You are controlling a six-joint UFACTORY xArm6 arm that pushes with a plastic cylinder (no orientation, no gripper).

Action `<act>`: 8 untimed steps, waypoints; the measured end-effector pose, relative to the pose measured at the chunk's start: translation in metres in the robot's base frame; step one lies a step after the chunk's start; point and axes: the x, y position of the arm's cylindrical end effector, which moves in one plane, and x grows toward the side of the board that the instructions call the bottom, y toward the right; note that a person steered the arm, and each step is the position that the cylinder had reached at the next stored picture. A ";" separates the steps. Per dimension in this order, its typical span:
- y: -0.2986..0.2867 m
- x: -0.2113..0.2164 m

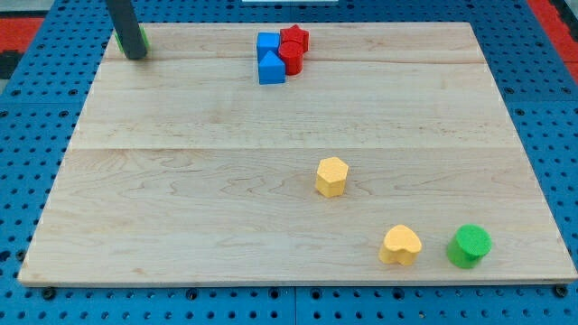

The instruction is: Move the blue cube along with red circle towards down and right a bit

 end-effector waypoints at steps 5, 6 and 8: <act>0.078 -0.003; 0.145 -0.005; 0.187 -0.019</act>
